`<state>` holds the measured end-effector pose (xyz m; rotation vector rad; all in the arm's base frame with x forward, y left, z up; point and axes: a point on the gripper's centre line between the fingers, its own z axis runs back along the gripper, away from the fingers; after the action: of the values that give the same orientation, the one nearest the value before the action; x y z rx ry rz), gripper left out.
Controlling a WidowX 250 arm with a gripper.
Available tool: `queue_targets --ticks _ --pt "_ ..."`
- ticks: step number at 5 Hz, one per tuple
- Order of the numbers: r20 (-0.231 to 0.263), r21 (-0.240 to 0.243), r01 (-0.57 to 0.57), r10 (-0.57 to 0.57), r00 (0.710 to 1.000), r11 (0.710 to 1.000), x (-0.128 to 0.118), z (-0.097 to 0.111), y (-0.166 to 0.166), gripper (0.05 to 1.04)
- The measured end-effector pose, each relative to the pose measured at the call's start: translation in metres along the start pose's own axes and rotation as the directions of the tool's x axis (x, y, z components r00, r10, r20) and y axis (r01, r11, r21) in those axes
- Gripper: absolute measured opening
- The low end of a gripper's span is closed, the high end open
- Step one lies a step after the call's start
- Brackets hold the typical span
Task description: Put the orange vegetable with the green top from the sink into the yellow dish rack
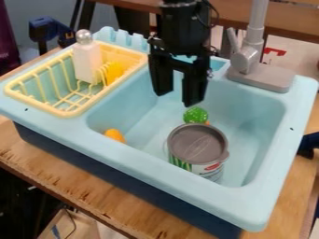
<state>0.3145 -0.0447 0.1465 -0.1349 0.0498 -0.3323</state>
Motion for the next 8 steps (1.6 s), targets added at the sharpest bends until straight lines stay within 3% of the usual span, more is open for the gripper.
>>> queue_targets --ticks 1,6,7,8 --pt "-0.022 0.024 -0.019 0.02 1.0 1.0 0.004 -0.01 -0.004 0.995" --pt "0.015 0.018 -0.133 0.133 0.991 0.991 0.032 -0.041 0.0 0.96" --pt "-0.01 0.016 -0.131 0.131 0.991 0.991 0.026 -0.047 -0.001 0.709" --pt "-0.035 0.006 -0.11 0.11 0.993 0.994 0.022 -0.046 -0.003 0.64"
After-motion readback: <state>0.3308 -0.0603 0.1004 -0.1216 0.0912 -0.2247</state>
